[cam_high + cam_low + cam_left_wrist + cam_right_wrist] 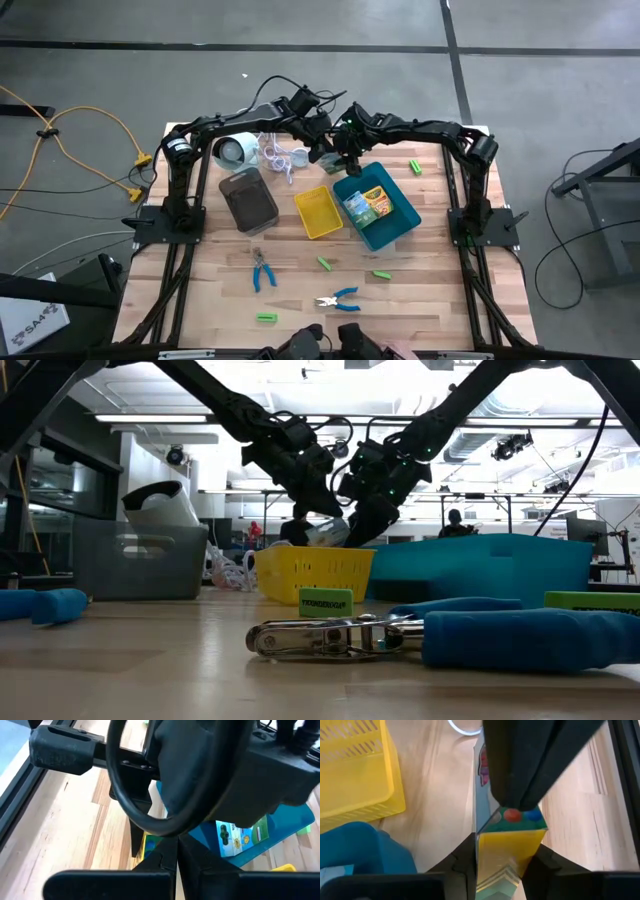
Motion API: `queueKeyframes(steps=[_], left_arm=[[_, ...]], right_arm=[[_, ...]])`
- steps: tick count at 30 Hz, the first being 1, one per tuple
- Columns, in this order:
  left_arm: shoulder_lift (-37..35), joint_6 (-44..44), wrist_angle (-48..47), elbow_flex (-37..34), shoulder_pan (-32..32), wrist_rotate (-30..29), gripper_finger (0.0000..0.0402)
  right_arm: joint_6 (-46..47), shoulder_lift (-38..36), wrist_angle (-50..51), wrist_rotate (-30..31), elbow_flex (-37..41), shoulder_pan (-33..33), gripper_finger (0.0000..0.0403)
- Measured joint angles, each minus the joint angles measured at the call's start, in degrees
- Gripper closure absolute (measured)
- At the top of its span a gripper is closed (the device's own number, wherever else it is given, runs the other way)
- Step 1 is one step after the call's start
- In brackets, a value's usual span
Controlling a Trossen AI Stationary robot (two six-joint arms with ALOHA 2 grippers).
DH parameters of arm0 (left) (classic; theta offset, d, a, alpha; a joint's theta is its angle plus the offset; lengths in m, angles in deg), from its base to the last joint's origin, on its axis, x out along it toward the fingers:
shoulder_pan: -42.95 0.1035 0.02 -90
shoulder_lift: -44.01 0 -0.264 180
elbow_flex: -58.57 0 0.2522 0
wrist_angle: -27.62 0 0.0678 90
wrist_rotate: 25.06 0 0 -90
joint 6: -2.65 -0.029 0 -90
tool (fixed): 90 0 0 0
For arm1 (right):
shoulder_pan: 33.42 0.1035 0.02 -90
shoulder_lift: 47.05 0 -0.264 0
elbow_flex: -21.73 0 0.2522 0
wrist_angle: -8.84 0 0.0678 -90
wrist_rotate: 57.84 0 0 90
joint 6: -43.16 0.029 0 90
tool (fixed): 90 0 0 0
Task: Pick & Place School Supplies
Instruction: Put the crayons box into the blue bin
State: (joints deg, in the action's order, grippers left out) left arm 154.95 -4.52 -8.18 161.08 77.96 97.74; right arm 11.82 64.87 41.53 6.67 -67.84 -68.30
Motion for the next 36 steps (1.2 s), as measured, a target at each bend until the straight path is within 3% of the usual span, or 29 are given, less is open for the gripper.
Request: queueKeyframes(steps=[6,26,36], left_arm=[[0.0,-2.5,0.0,0.0,0.0,0.0,0.0401],[-3.3,-1.0,-2.1,0.0,2.5,-1.5,0.0401],[-5.2,-1.0,-4.2,0.0,2.8,-1.6,0.0401]], right_arm=[[0.7,0.0,0.0,0.4,0.0,0.0,0.0291],[1.7,-0.4,0.5,5.1,-0.1,0.0,0.0304],[1.2,-8.0,6.0,11.9,0.0,0.0,0.0303]])
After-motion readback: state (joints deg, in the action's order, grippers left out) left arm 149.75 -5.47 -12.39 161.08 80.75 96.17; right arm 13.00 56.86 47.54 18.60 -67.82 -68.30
